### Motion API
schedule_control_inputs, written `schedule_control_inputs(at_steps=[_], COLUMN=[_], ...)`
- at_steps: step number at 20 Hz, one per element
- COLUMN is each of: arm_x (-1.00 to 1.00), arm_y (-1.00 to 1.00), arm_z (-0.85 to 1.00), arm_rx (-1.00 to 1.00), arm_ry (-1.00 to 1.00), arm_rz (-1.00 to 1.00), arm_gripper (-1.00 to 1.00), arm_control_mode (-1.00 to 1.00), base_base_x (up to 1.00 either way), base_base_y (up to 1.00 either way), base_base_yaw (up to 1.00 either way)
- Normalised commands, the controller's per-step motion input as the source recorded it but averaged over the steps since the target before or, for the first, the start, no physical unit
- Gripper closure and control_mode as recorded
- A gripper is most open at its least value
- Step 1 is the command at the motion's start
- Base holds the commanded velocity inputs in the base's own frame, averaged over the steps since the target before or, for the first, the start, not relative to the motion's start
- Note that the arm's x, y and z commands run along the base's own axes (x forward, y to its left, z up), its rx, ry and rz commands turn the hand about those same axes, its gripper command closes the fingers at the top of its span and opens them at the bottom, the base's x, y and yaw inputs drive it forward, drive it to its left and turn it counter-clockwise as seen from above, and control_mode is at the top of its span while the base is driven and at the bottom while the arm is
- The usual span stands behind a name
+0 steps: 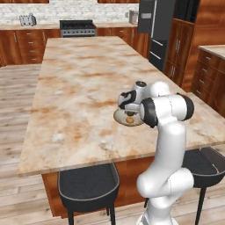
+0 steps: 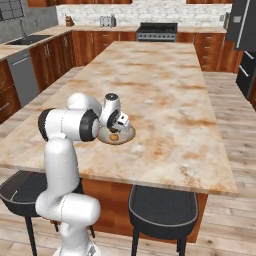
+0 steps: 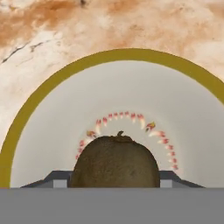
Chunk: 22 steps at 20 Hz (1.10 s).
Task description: Retrieve the tangerine and kiwi from the fridge and place them into the bowl on the dining table.
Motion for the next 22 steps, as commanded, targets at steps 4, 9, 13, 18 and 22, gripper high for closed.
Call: schedule_control_inputs(at_steps=[4, 9, 13, 18, 22], arm_x=[0.26, 0.00, -0.86, -0.99, -1.00], arm_y=[0.00, 0.01, 0.00, 0.00, 0.00], arm_z=[-0.40, -0.07, 0.29, 0.75, 0.97], arm_rx=[0.00, 0.00, 0.00, 0.00, -0.03], arm_ry=[0.12, 0.02, -0.08, -0.28, -0.45], arm_rz=[0.00, 0.00, 0.00, 0.00, 0.09], arm_gripper=[-1.00, -1.00, -1.00, -1.00, -1.00], arm_control_mode=[-1.00, -1.00, -1.00, -1.00, -1.00], base_base_x=[0.00, 0.00, 0.00, 0.00, 0.00], base_base_y=[0.00, 0.00, 0.00, 0.00, 0.00], base_base_yaw=[0.00, 0.00, 0.00, 0.00, 0.00])
